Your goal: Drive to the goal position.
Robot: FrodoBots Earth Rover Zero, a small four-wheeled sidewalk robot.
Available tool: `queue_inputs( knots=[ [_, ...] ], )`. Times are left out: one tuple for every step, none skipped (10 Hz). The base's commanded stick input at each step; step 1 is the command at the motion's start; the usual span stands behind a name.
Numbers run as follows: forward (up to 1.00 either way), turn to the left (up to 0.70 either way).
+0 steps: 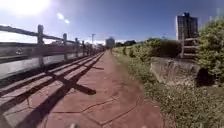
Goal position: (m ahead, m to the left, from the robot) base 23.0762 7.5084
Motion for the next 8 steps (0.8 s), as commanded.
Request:
queue_inputs(
  knots=[
    [0.85, 0.00],
    [0.85, 0.00],
    [0.85, 0.00],
    [0.85, 0.00],
    [0.85, 0.00],
    [0.85, 0.00],
    [0.85, 0.00],
    [0.85, 0.00]
  ],
)
